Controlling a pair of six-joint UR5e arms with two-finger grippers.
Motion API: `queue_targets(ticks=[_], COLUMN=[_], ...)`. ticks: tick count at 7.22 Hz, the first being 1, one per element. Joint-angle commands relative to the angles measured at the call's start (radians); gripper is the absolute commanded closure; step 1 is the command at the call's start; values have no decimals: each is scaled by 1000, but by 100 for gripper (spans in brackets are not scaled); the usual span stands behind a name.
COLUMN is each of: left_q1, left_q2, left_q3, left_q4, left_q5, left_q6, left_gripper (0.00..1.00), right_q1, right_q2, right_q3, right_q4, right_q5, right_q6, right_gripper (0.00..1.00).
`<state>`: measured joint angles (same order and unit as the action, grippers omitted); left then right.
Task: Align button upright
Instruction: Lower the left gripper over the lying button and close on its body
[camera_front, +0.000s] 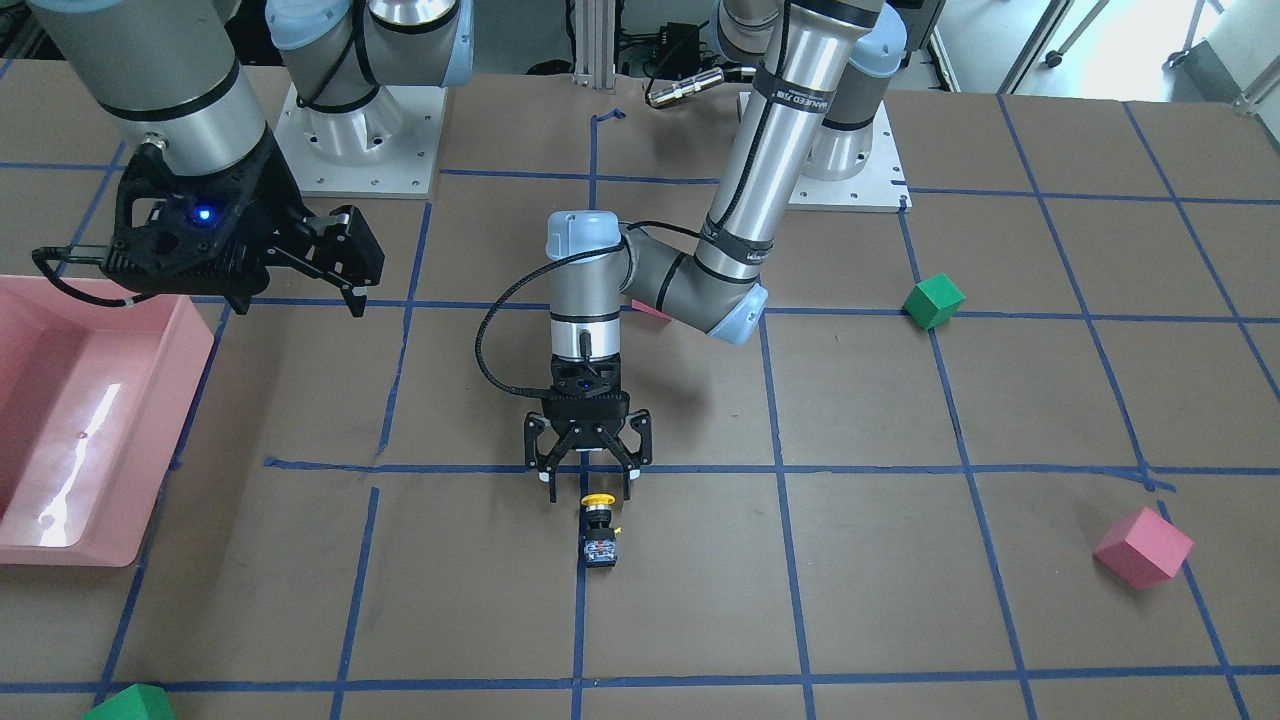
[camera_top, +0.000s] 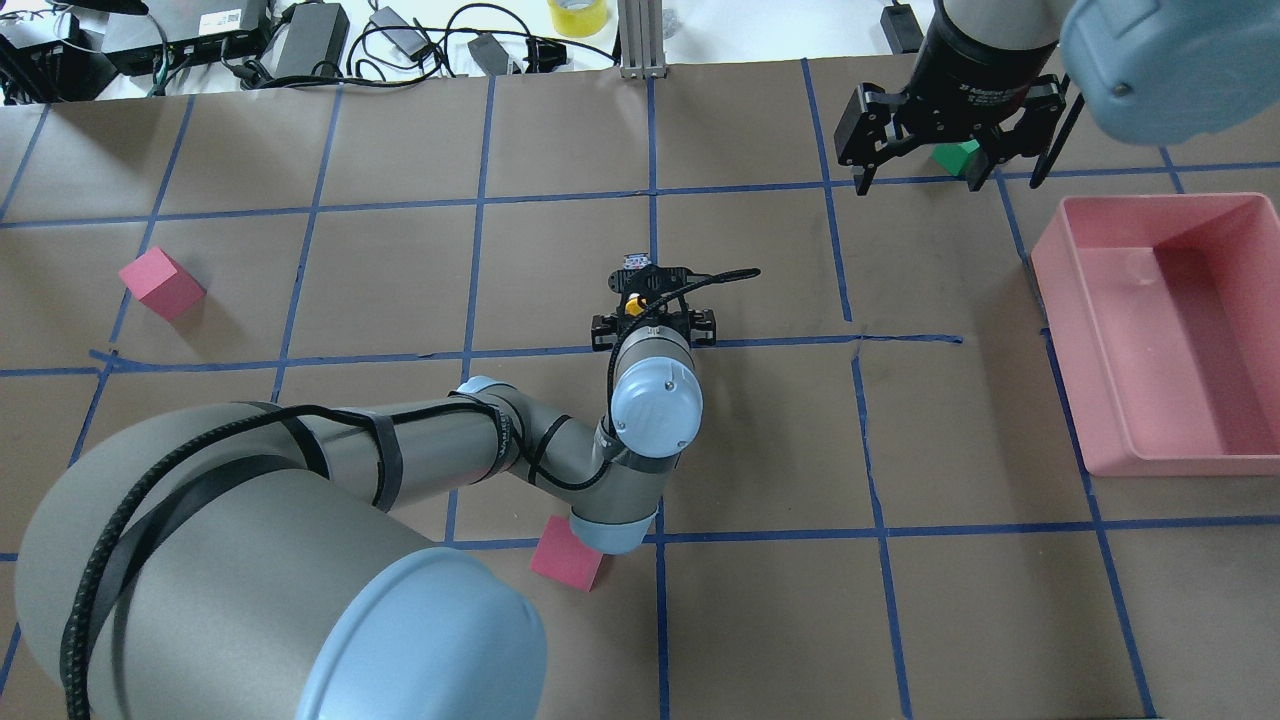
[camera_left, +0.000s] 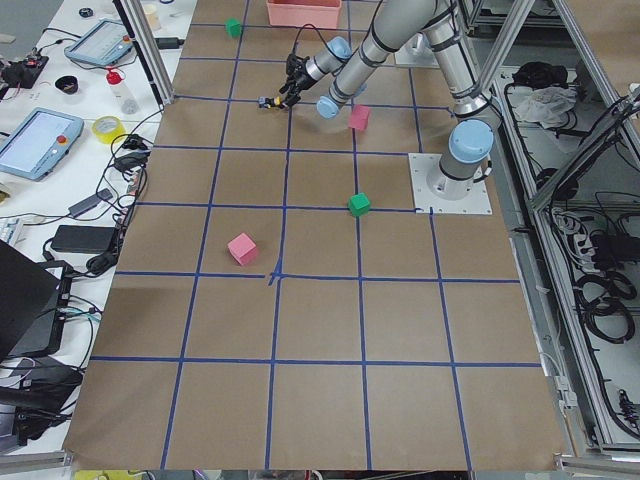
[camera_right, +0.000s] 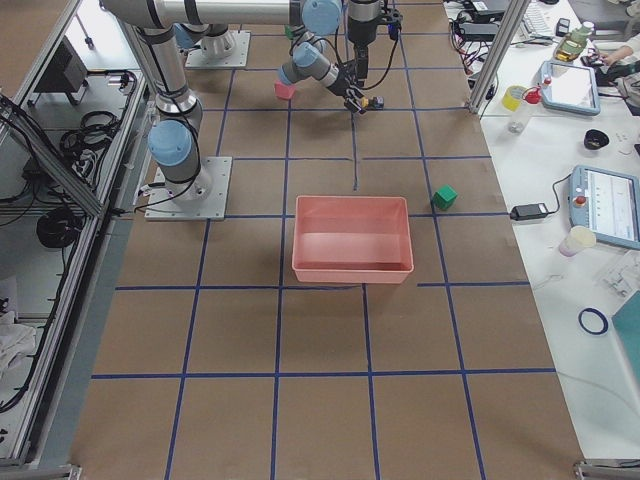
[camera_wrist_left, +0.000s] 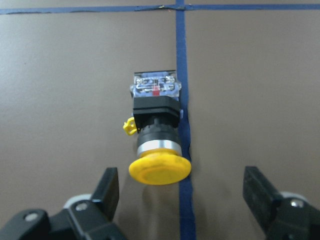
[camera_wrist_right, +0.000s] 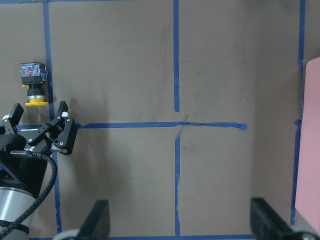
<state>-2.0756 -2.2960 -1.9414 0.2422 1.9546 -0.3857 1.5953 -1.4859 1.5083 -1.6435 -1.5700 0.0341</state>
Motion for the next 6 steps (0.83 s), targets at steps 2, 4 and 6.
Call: queue_targets(ticks=[2,4,6], left_q1=[20,19,19], left_q2=[-5,-7,-7], left_q3=[-2,-1,-1], left_q4=[25,25,25], left_q5=[3,0,-6], left_q6=[19,19,19], left_gripper=[18,30,53], right_q1=[0,0,0], right_q2=[-1,1,0], right_q3=[-3,3,-8], right_q4=[2,1,5], right_q5=[-4,-4,-4], right_q6=[6,0,0], right_gripper=[0,0,0])
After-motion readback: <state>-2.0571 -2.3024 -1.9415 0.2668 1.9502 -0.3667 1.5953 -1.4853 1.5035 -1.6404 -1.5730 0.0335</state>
